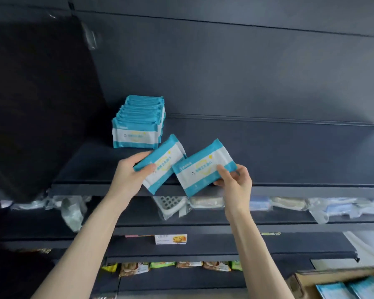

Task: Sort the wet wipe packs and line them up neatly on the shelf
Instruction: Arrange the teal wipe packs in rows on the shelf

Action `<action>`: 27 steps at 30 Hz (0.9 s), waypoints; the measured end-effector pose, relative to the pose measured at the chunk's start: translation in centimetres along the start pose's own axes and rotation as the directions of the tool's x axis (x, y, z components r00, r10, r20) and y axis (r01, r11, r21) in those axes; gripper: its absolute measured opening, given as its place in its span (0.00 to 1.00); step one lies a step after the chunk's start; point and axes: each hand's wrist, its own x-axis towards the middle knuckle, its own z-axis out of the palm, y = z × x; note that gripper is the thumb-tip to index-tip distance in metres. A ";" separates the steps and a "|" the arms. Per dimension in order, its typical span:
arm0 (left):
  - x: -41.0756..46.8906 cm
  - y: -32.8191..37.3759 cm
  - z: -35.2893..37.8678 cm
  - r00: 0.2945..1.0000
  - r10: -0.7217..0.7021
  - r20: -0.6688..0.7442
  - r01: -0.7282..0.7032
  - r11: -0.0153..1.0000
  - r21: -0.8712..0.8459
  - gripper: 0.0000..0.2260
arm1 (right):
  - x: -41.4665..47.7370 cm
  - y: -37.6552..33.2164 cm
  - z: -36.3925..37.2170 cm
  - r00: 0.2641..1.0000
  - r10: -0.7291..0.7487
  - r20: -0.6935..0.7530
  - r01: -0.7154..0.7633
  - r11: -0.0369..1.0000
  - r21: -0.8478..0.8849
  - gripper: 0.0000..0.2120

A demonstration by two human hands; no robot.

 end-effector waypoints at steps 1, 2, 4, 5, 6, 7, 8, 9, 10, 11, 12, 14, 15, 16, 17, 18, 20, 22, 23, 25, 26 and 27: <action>0.9 0.3 -0.6 1.000 0.022 -0.018 -0.022 0.999 0.029 0.12 | 0.5 -0.2 0.9 1.000 -0.008 0.009 0.008 1.000 0.001 0.07; 1.9 0.6 -1.4 0.998 0.046 -0.046 -0.043 0.997 0.062 0.11 | 1.2 -0.4 2.0 1.000 -0.014 0.022 0.014 1.000 0.003 0.07; 3.7 0.8 -2.7 0.993 0.082 -0.087 -0.072 0.990 0.119 0.10 | 2.2 -0.4 3.8 0.998 -0.018 0.055 0.017 1.000 0.011 0.08; 4.6 0.8 -3.3 0.991 0.095 -0.092 -0.082 0.987 0.137 0.09 | 2.7 -0.3 4.5 0.997 -0.017 0.073 0.015 1.000 0.020 0.09; 5.4 0.8 -3.8 0.990 0.105 -0.091 -0.091 0.985 0.148 0.09 | 3.1 -0.2 5.2 0.996 -0.018 0.091 0.015 0.999 0.030 0.10; 6.3 0.8 -4.3 0.989 0.116 -0.091 -0.101 0.983 0.151 0.09 | 3.7 0.0 6.0 0.993 -0.025 0.113 0.021 0.999 0.035 0.11; 7.0 0.8 -4.8 0.988 0.122 -0.093 -0.107 0.983 0.152 0.10 | 4.2 0.2 6.6 0.990 -0.030 0.137 0.026 0.999 0.033 0.12; 7.8 0.8 -5.3 0.988 0.117 -0.103 -0.100 0.983 0.153 0.10 | 4.8 0.4 7.2 0.986 -0.030 0.165 0.027 0.999 0.025 0.13; 8.4 0.8 -5.6 0.987 0.110 -0.114 -0.091 0.984 0.155 0.10 | 5.2 0.6 7.8 0.981 -0.026 0.194 0.023 1.000 0.017 0.12; 8.9 0.7 -5.9 0.987 0.101 -0.124 -0.082 0.985 0.149 0.11 | 5.6 0.7 8.3 0.974 -0.024 0.224 0.022 1.000 0.010 0.11; 9.5 0.6 -6.1 0.986 0.098 -0.135 -0.079 0.988 0.136 0.11 | 6.1 0.9 8.8 0.967 -0.022 0.255 0.022 1.000 0.005 0.09; 10.2 0.0 -6.4 0.981 0.099 -0.168 -0.078 0.989 0.126 0.11 | 6.7 1.4 9.7 0.953 -0.013 0.304 0.019 1.000 -0.017 0.08; 10.4 -0.3 -6.3 0.977 0.107 -0.186 -0.083 0.988 0.132 0.11 | 6.9 1.6 10.1 0.948 -0.014 0.319 0.024 0.999 -0.028 0.08; 10.5 -0.7 -6.3 0.972 0.117 -0.204 -0.089 0.986 0.142 0.10 | 7.1 1.8 10.4 0.944 -0.019 0.329 0.033 0.999 -0.038 0.07; 10.7 -1.1 -6.4 0.969 0.123 -0.215 -0.093 0.985 0.144 0.10 | 7.4 2.1 10.7 0.941 -0.021 0.338 0.042 0.998 -0.056 0.06; 10.8 -1.4 -6.5 0.967 0.129 -0.222 -0.097 0.984 0.147 0.10 | 7.5 2.3 10.9 0.939 -0.019 0.344 0.051 0.995 -0.082 0.06; 11.1 -1.8 -6.9 0.965 0.150 -0.215 -0.118 0.981 0.153 0.07 | 7.7 2.9 11.5 0.937 -0.026 0.347 0.085 0.984 -0.155 0.06; 11.1 -1.9 -7.4 0.969 0.154 -0.194 -0.129 0.982 0.136 0.05 | 7.5 3.4 12.2 0.936 -0.068 0.344 0.173 0.943 -0.283 0.06; 11.0 -1.8 -7.5 0.973 0.148 -0.177 -0.128 0.984 0.120 0.05 | 7.4 3.5 12.7 0.933 -0.097 0.346 0.228 0.905 -0.361 0.07; 10.9 -1.5 -7.9 0.984 0.141 -0.109 -0.133 0.988 0.076 0.06 | 6.9 3.6 14.0 0.927 -0.151 0.342 0.310 0.823 -0.476 0.10; 10.9 -1.5 -8.0 0.988 0.138 -0.067 -0.134 0.989 0.058 0.09 | 6.6 3.6 14.5 0.922 -0.172 0.347 0.340 0.788 -0.513 0.13; 10.9 -1.5 -8.3 0.990 0.136 -0.025 -0.135 0.989 0.053 0.12 | 6.4 3.7 15.0 0.919 -0.184 0.349 0.358 0.760 -0.542 0.15</action>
